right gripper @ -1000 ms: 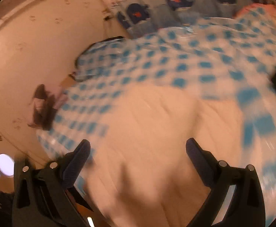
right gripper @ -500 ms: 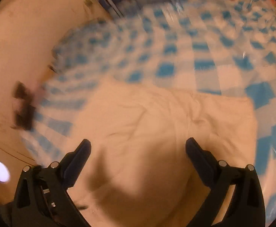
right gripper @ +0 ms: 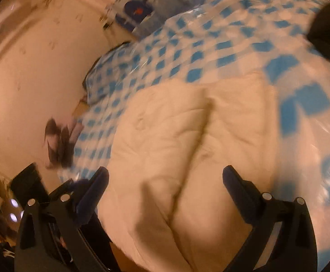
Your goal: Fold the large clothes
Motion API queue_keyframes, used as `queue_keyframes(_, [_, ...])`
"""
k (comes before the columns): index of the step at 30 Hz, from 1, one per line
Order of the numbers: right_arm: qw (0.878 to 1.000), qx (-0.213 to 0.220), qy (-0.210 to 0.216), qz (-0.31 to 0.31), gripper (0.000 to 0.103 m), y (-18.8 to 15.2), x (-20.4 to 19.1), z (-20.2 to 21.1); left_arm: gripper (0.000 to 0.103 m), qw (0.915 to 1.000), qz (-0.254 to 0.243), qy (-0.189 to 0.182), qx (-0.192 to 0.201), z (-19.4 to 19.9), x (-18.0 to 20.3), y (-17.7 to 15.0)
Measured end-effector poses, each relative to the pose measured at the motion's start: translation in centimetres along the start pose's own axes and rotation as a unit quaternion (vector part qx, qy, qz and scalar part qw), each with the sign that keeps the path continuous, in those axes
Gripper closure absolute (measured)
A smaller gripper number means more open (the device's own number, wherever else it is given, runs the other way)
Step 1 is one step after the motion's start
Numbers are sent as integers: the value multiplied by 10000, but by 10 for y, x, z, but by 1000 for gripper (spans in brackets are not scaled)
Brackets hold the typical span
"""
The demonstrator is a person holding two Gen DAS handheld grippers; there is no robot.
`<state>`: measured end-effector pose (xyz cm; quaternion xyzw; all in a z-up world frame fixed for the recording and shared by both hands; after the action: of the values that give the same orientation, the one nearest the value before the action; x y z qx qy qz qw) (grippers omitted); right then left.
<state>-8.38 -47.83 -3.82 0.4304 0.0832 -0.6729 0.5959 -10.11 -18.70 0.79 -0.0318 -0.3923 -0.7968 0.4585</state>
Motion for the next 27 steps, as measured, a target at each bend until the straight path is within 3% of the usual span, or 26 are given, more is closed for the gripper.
queue_keyframes(3, [9988, 41, -38, -486, 6, -5, 25, 10, 8, 9964, 783, -313, 95, 8, -36, 6])
queue_keyframes(8, [9932, 19, 483, -1062, 6, -7, 47, 6, 8, 9896, 1356, -478, 32, -10, -65, 7])
queue_keyframes(11, [9928, -182, 485, -1077, 6, -11, 46, -8, 8, 9828, 1743, -591, -152, -32, -81, 2])
queue_keyframes(13, [9937, -314, 451, -981, 6, -13, 42, -16, 8, 9816, 1822, -538, -200, -40, -88, 2])
queue_keyframes(16, [9944, -478, 63, -943, 6, -15, 48, -22, 8, 9826, 1761, -527, -249, -48, -87, 1])
queue_keyframes(18, [9925, -627, 73, -1045, 6, -21, 53, -29, 8, 9827, 1742, -551, -301, -54, -88, 1])
queue_keyframes(20, [9908, -763, 342, -1060, 6, -25, 48, -36, 8, 9799, 1829, -694, -382, -63, -91, 2])
queue_keyframes(25, [9899, -654, 447, -1173, 6, -19, 52, -41, 8, 9710, 2194, -836, -440, -76, -106, 6])
queue_keyframes(27, [9899, -642, 457, -1178, 6, -20, 53, -39, 8, 9756, 2076, -615, -370, -72, -110, 7])
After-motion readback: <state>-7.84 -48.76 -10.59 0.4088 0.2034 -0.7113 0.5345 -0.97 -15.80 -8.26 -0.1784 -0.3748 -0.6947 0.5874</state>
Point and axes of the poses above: each gripper's, at about its wrist camera, not at the fingertips, and z roughly against the way its jaws point, x to its right, y to its top, the point moved 6 cm from there along -z, roughly the way its jaws point, and after that the axes turned 6 degrees about -x, right-handed, at the moved point
